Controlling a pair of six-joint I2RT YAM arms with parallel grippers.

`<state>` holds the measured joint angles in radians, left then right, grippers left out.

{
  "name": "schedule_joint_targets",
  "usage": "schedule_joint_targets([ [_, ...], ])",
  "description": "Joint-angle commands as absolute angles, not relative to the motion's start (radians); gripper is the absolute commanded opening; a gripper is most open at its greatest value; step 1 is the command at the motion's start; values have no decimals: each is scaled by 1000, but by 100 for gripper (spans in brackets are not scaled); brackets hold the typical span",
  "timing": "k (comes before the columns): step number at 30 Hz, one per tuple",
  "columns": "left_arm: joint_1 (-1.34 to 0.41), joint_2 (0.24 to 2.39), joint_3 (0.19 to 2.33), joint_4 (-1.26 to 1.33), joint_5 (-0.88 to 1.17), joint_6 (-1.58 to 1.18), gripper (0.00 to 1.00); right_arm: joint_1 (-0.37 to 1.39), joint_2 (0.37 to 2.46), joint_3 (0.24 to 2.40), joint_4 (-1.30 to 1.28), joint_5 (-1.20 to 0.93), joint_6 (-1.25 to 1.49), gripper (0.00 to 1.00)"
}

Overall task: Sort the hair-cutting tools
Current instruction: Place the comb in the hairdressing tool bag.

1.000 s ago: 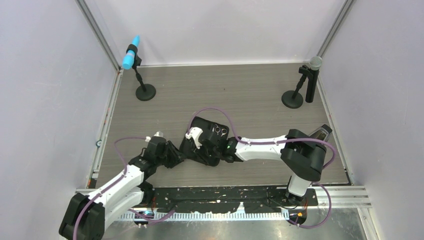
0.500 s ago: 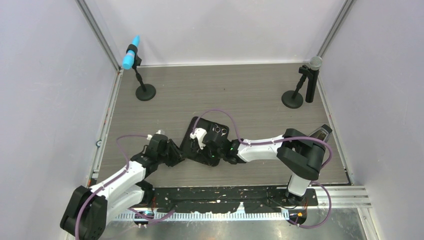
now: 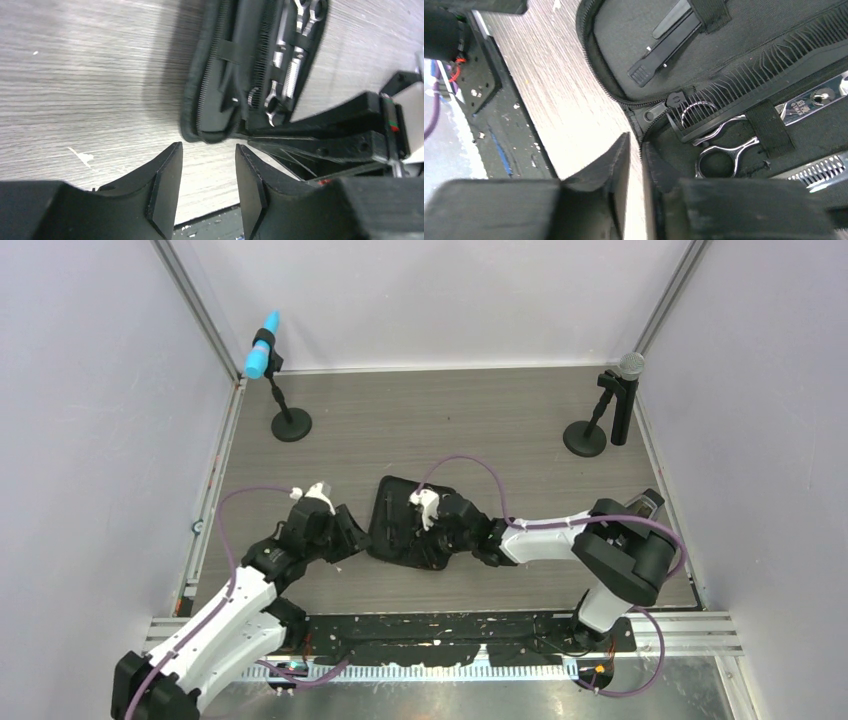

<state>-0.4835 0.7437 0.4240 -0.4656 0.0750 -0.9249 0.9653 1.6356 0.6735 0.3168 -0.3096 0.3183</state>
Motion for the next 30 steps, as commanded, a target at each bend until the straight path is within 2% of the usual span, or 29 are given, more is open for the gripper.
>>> schedule_joint_targets([
  [1,-583,719,545,-575,11,-789,46,963,1514,696,298,-292,365,32],
  [7,-746,873,687,-622,-66,-686,46,961,1331,688,102,24,414,45],
  [13,-800,1083,773,-647,-19,-593,38,958,1262,697,-154,207,600,48],
  [16,-843,1159,826,-681,-44,-541,36,959,1277,687,-229,231,699,48],
  [21,-920,1245,895,-708,-94,-509,36,959,1304,632,-174,236,846,47],
  [27,-963,1353,927,-692,-99,-537,31,958,1400,669,-155,219,857,45],
  [30,-970,1406,945,-693,-93,-572,28,959,1428,671,-123,197,865,40],
])
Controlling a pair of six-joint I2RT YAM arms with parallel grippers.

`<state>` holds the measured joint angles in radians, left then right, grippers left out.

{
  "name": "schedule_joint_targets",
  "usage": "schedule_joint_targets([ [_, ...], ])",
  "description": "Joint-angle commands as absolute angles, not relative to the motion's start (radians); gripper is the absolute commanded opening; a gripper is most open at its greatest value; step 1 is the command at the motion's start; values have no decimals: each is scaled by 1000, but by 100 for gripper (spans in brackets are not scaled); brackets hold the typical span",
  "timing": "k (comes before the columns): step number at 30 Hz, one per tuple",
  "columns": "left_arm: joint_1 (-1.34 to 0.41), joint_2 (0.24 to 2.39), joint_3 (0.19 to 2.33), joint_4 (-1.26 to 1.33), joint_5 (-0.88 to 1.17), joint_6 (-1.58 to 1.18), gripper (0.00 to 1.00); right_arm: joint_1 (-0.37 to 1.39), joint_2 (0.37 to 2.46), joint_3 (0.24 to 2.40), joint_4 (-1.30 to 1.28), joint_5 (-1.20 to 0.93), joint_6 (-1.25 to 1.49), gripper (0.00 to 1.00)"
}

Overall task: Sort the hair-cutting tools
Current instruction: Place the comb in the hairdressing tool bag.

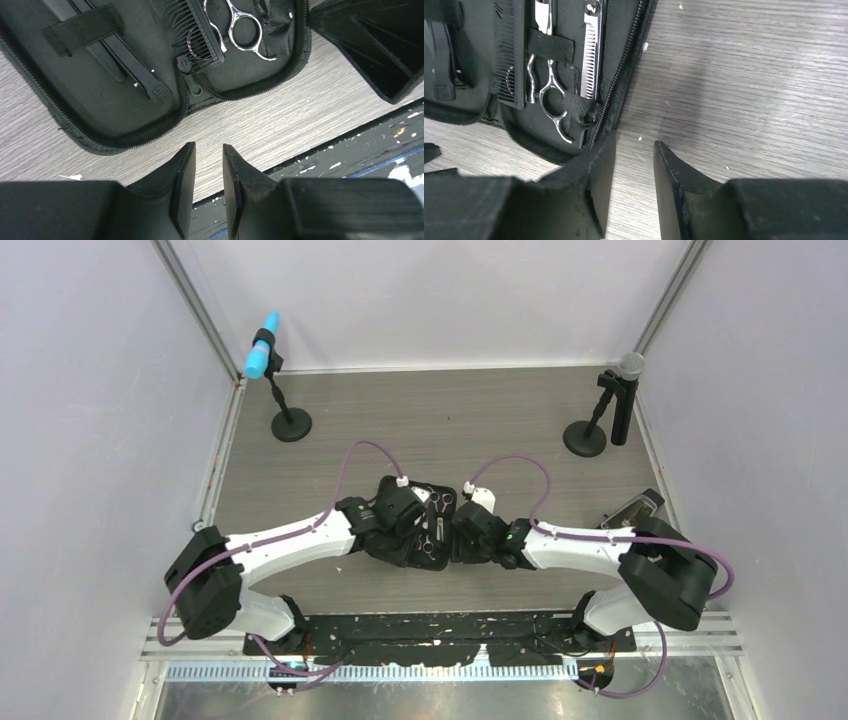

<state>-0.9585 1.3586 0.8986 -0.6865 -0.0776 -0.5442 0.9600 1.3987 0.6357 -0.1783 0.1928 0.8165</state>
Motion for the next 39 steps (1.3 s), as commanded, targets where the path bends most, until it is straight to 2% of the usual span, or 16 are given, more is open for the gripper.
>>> schedule_joint_targets([
  [1,-971,1422,950,-694,-96,-584,27,958,1436,669,-105,190,871,39],
  [4,-971,1451,961,-693,-99,-608,26,959,1436,662,-78,165,876,36],
  [14,-971,1507,969,-674,-121,-688,25,958,1350,640,-58,174,875,36],
  [26,-971,1568,960,-653,-168,-773,23,955,1444,625,-5,156,890,35],
  [29,-971,1565,964,-665,-206,-787,24,949,1469,612,10,138,892,29],
  [30,-970,1564,963,-665,-219,-792,25,947,1476,607,29,134,890,19],
  [32,-969,1560,963,-669,-245,-799,25,946,1492,600,49,118,883,9],
  [39,-969,1555,969,-663,-301,-808,28,945,1528,585,90,73,873,5],
])
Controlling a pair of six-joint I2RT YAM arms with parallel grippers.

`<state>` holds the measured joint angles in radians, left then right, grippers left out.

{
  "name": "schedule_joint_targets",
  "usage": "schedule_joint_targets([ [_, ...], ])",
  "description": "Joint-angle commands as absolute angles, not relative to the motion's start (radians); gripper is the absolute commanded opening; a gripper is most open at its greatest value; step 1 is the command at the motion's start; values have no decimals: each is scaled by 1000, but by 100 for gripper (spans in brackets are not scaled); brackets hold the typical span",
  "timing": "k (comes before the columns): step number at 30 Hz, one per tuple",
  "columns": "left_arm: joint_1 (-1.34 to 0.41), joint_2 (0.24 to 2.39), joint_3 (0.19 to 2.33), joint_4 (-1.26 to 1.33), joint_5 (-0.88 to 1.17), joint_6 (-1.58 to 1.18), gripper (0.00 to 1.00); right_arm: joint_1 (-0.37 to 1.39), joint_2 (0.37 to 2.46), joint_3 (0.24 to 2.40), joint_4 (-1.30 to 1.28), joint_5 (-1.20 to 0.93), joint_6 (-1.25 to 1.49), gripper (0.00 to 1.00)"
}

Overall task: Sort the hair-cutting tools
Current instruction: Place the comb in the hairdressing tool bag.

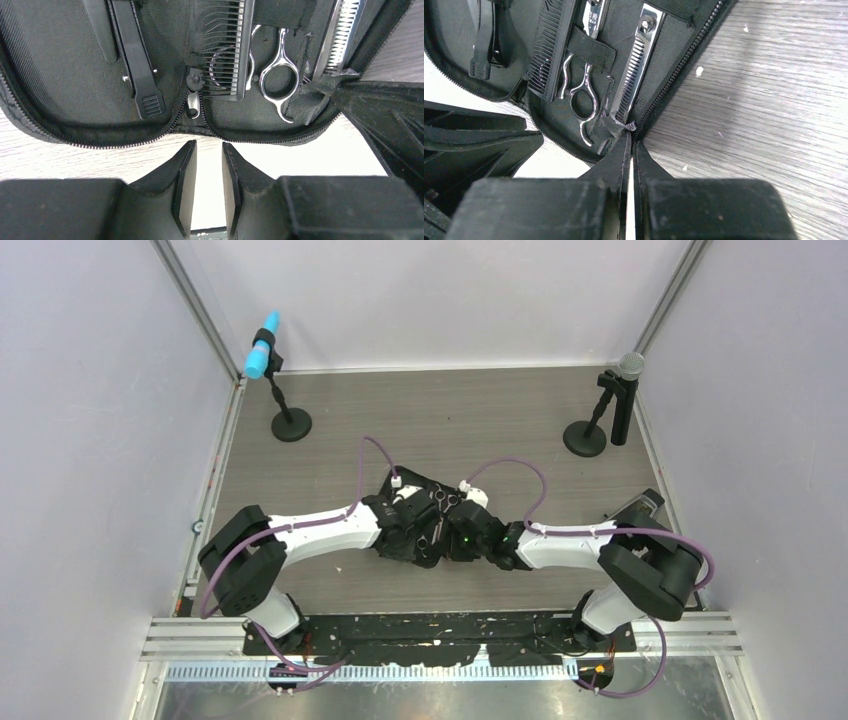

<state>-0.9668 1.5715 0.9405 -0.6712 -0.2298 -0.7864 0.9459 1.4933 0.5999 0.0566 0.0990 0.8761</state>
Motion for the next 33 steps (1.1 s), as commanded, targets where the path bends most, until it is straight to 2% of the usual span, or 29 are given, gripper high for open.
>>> schedule_joint_targets([
  [1,-969,1555,973,-667,-313,-808,28,945,1529,588,91,66,867,5],
  [6,-965,1533,990,-689,-390,-784,30,944,1539,590,91,57,852,5],
  [13,-926,1510,981,-675,-388,-731,28,937,1543,592,95,41,841,5],
  [20,-920,1525,974,-670,-362,-715,16,936,1545,596,103,30,836,5],
  [24,-916,1565,1002,-675,-322,-709,13,935,1535,593,103,31,835,5],
  [29,-916,1593,1007,-669,-313,-705,14,936,1532,592,104,27,837,5],
  [33,-915,1618,1021,-671,-315,-697,19,936,1533,592,107,20,836,5],
])
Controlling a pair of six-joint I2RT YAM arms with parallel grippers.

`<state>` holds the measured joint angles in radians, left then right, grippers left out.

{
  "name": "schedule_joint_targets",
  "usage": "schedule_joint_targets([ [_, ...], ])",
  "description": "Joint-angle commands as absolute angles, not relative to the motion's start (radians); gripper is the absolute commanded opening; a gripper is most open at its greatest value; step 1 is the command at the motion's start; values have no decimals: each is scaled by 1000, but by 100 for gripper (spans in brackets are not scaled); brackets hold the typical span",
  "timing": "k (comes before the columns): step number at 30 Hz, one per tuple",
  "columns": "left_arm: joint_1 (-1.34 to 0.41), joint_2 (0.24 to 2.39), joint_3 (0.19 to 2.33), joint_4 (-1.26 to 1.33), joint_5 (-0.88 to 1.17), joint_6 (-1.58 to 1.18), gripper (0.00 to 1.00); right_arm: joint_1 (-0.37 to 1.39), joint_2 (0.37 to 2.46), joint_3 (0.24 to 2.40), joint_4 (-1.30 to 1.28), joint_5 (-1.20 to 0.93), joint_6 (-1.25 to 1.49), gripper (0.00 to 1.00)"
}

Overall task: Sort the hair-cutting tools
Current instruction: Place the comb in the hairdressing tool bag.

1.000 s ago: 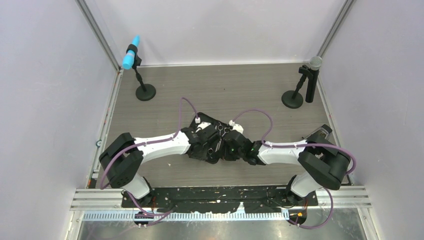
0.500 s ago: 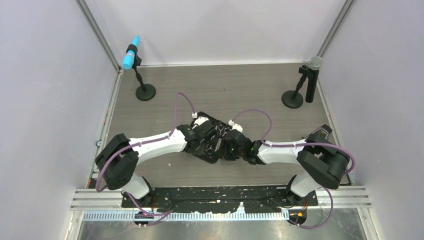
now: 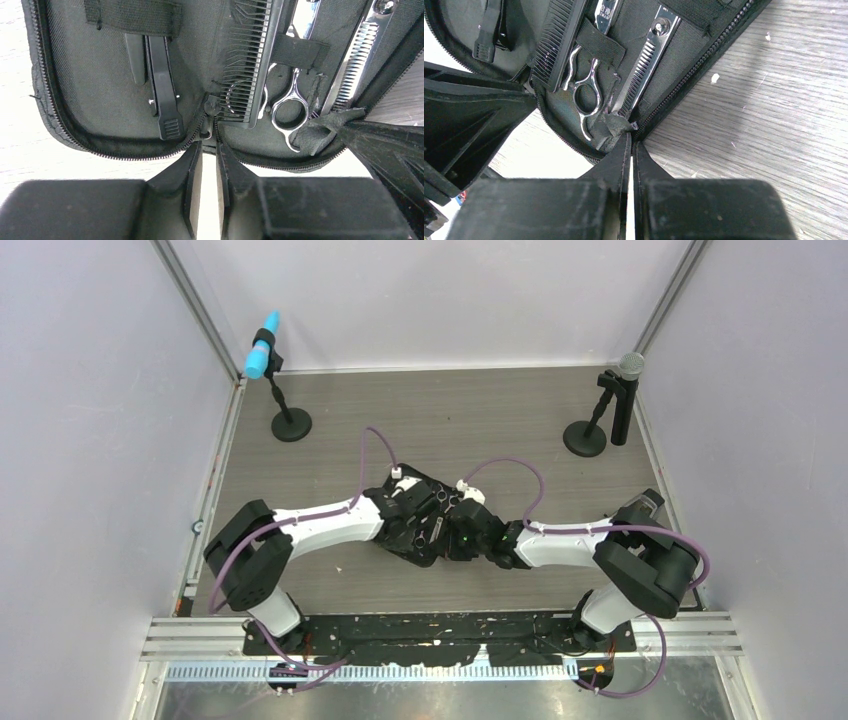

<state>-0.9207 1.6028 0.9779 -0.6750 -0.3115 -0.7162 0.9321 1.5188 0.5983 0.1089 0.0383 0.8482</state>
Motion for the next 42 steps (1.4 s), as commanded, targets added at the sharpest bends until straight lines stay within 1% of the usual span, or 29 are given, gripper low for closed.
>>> schedule_joint_targets([
  [1,-913,1625,1029,-674,-319,-696,21,936,1533,593,107,19,835,5],
  [5,-903,1651,1057,-686,-336,-683,28,936,1529,594,110,15,830,5],
  [8,-890,1666,1069,-690,-339,-672,30,935,1523,592,109,15,823,5],
  [15,-856,1669,1073,-711,-315,-669,30,935,1517,591,108,15,815,5],
  [22,-857,1514,1001,-691,-248,-691,29,936,1522,591,109,-20,814,5],
  [24,-857,1498,990,-688,-238,-696,29,934,1522,593,109,-21,814,5],
  [27,-857,1514,989,-696,-224,-700,26,936,1523,594,109,-23,814,5],
  [30,-857,1552,994,-704,-222,-702,19,936,1522,592,107,-24,814,5],
  [34,-857,1581,1005,-719,-241,-700,13,935,1517,589,107,-23,814,5],
  [42,-857,1629,1029,-728,-267,-680,13,935,1527,597,109,-30,815,5],
])
